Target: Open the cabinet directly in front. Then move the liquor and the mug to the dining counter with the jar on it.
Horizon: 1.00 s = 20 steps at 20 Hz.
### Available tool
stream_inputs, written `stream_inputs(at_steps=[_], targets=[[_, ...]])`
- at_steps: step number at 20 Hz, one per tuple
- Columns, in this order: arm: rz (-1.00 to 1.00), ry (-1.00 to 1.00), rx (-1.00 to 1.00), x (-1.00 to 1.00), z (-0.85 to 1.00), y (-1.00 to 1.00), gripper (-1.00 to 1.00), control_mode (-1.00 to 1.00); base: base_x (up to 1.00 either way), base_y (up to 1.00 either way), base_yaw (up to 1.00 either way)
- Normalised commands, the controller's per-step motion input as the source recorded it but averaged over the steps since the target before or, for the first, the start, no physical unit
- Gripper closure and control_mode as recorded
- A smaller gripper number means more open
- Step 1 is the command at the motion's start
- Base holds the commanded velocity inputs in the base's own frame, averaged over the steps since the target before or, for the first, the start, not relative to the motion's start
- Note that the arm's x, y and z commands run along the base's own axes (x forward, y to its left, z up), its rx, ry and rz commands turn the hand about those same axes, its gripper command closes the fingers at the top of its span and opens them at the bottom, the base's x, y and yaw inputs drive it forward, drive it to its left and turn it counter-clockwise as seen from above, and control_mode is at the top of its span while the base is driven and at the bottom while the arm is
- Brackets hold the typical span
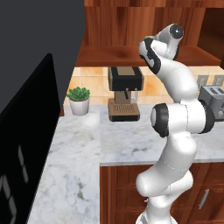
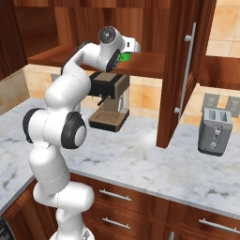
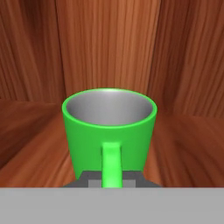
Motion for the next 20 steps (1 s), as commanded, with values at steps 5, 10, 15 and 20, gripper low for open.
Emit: stream_inputs(at_steps=[5,10,15,20], targets=[[0.00,0.00,0.00,0.00,0.00,0.00,1.00,-1.00,0.00,0.00,0.00],[0.00,0.00,0.00,0.00,0.00,0.00,1.00,-1.00,0.00,0.00,0.00],[0.00,-0.08,-0.04,-0.25,0.00,0.18,1.00,-1.00,0.00,0.00,0.00],[0.00,-0.05,-0.01,-0.38,0.19,0.18,1.00,-1.00,0.00,0.00,0.00]])
